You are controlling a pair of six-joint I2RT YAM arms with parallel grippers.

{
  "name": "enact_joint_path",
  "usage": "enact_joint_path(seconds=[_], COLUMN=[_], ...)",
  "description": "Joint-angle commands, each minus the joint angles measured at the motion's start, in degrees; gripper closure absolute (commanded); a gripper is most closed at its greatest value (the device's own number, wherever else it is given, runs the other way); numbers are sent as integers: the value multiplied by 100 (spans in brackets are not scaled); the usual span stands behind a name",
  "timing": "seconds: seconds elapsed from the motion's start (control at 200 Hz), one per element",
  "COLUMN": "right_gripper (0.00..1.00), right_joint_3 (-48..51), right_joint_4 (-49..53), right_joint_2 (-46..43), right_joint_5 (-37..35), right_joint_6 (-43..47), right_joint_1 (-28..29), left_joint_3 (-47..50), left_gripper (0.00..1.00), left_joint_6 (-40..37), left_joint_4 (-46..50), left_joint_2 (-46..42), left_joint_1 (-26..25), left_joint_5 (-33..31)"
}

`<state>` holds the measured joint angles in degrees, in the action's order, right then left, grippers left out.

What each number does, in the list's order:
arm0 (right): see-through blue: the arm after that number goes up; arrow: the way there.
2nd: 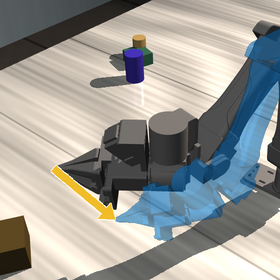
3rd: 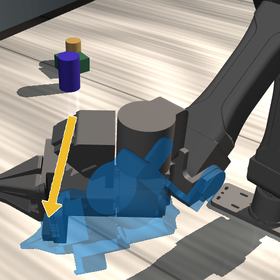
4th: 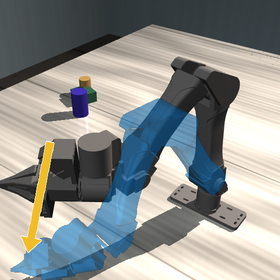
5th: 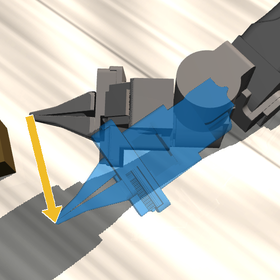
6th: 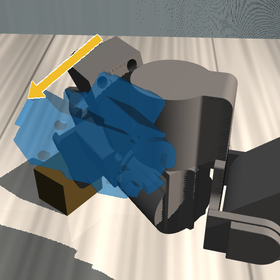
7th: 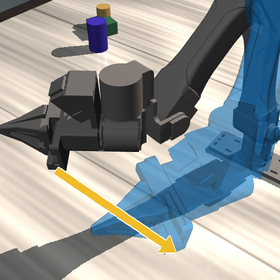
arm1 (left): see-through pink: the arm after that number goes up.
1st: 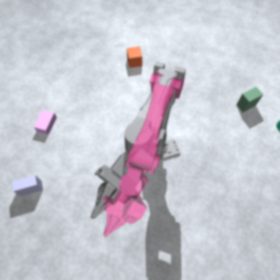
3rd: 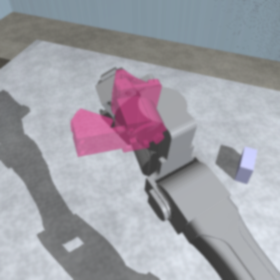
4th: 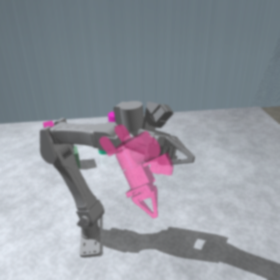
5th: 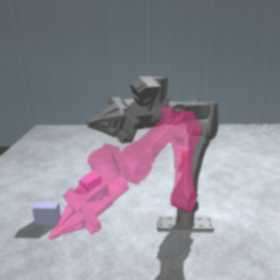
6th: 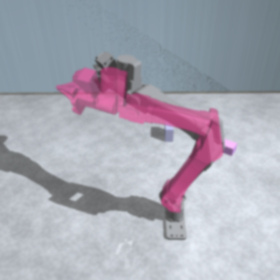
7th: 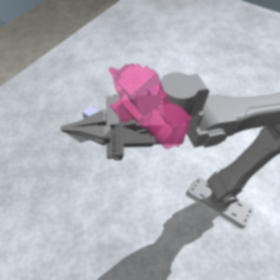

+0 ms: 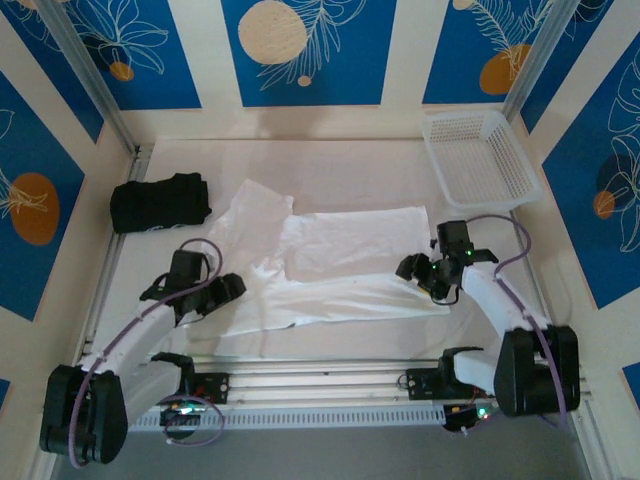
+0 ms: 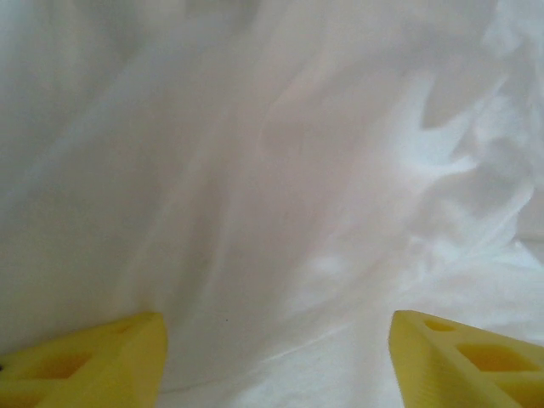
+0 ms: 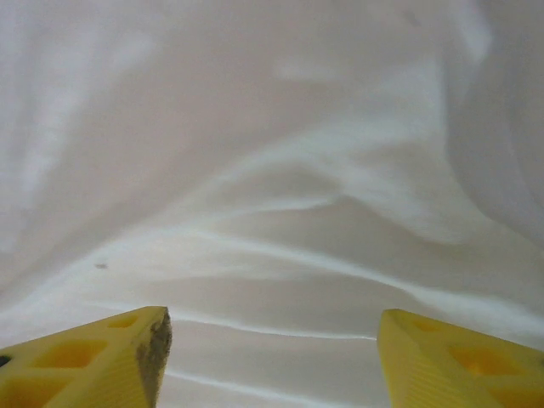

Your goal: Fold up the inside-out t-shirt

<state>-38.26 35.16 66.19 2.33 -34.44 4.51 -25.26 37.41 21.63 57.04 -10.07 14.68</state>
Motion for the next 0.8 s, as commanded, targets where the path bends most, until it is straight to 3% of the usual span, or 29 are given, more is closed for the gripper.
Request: enact_joint_path(seconds=[0.0,0.27,0.405,0.54,0.795], right_gripper=[30,26,26,25,24], right_joint_3=[-523,-2466,-3284,-3866,-4474], right_joint_4=[-578,-1131,-1070,-817,-623], right_joint_2=[86,2725,3684,4233,4770], right_joint_5=[-617,-1632,-1977,-2419,-2096], right_joint_6=[398,1765,2086,2340,2404], right_joint_1=[125,216,170,23,-296], left_joint_3=[-951,-2625,-3177,-3624,-4568], left_gripper=[28,28,28,28,27], left_joint_6=[-122,-218,-499,-823,-1245], left_joint_4=[-274,-1339,-1289,-1135,-864], left_joint_2=[500,2505,3147,3668,4622], left_joint_1=[52,52,58,106,301], left_joint_5=[-403,-293,-523,-816,-940])
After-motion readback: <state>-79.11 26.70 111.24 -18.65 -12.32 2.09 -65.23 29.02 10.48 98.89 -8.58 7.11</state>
